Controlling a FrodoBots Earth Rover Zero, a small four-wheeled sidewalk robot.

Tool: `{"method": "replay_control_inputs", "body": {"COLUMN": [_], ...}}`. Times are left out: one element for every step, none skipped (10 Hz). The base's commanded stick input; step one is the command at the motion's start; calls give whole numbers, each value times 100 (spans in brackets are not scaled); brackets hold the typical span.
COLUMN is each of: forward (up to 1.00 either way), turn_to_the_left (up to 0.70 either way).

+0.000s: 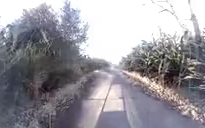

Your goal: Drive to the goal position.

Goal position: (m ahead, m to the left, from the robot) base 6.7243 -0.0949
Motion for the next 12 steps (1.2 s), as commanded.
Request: {"method": "replay_control_inputs", "body": {"forward": [85,85,85,85,85,85,85,85,85,85,85,85], "turn_to_the_left": [0,0,0,0,0,0,0,-1,-13,-24,-33,-28]}}
